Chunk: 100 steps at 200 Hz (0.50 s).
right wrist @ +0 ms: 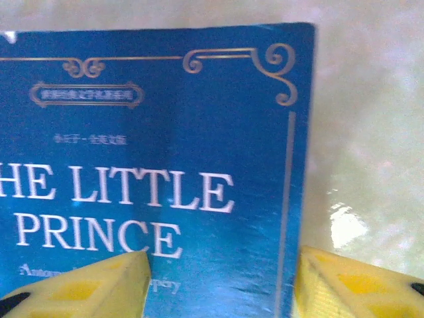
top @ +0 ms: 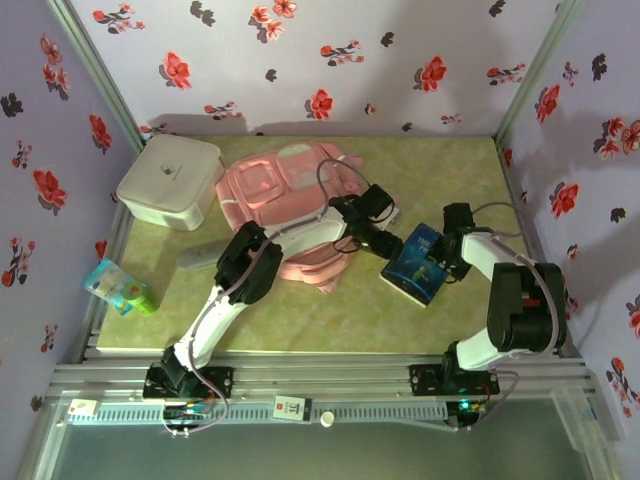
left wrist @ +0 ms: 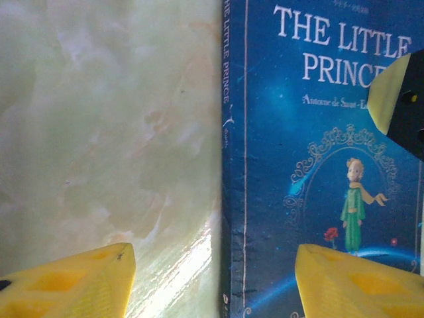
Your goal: Pack books, pencil case, and school supplies into a backpack
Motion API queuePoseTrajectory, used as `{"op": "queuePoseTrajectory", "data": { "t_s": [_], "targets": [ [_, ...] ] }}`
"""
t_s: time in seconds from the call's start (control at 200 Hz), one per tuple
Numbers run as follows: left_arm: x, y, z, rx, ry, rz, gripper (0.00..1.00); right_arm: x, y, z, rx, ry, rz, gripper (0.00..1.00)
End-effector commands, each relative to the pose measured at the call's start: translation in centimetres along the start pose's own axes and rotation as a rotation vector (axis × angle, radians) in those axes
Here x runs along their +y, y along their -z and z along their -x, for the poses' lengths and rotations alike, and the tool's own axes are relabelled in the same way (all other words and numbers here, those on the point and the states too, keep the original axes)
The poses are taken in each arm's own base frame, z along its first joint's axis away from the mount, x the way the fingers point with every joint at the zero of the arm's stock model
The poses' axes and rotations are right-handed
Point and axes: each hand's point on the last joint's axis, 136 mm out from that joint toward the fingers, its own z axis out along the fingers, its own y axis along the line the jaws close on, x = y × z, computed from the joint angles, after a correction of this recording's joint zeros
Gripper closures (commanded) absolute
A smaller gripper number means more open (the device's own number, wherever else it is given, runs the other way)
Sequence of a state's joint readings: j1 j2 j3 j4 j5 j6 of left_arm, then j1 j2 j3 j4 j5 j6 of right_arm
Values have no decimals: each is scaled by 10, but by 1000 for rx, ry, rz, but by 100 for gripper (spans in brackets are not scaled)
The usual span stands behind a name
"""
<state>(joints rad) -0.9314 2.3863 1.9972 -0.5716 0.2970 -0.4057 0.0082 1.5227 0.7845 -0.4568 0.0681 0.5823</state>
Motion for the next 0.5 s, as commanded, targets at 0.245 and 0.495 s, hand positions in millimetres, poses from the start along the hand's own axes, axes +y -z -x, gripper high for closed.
{"op": "queuePoseTrajectory", "data": {
  "t_s": [0.245,0.495],
  "targets": [
    [4,-17,-17,70,-36,27,45,49,-5,-19,107,144,210,44],
    [29,-24,-28,95,-28,144,51,50,1,-19,86,132,205,43]
  ]
}}
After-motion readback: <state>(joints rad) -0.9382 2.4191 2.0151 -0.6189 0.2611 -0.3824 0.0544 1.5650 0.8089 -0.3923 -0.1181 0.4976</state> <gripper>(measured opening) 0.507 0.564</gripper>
